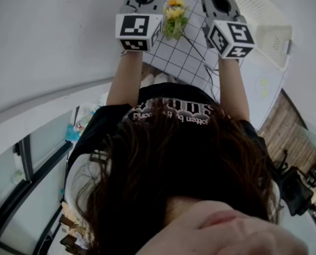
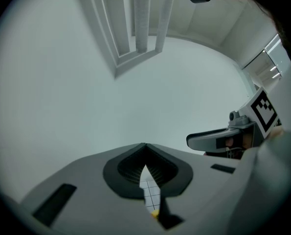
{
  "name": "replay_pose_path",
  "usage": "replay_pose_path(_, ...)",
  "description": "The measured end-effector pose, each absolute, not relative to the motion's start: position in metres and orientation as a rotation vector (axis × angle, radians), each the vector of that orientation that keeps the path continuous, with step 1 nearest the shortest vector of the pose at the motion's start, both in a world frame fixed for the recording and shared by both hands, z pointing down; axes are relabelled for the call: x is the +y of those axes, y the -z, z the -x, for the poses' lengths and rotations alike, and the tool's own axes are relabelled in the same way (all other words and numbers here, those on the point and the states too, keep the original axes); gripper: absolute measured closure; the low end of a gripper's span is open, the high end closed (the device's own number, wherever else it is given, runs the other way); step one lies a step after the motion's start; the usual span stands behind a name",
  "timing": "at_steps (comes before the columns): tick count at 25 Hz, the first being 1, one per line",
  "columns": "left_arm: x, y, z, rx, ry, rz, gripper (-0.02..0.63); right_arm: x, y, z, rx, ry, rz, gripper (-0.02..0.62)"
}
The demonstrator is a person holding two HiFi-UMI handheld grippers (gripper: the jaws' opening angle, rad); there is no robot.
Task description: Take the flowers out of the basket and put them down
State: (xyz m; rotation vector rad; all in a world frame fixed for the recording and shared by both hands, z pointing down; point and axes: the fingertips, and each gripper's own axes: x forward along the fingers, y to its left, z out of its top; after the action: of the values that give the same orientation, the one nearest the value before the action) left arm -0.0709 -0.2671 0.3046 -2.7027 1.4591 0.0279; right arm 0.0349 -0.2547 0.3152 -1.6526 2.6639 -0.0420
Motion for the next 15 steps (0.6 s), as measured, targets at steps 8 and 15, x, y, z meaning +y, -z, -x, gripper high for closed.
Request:
replay_pose_path(8,-0.2668,-0.3055,0.0697,1.456,-0.029,2.707,0.606,-0.2547,-0.3181,-0.0369,2.669,0.040,1.668,0.575)
replay_pose_path(15,-0.2677,-0.3067,0.0675,1.455,-0.028,2.710,0.605,-0.2556,-0.3177,-0.0404,2.661,0.046,1.669,0.575)
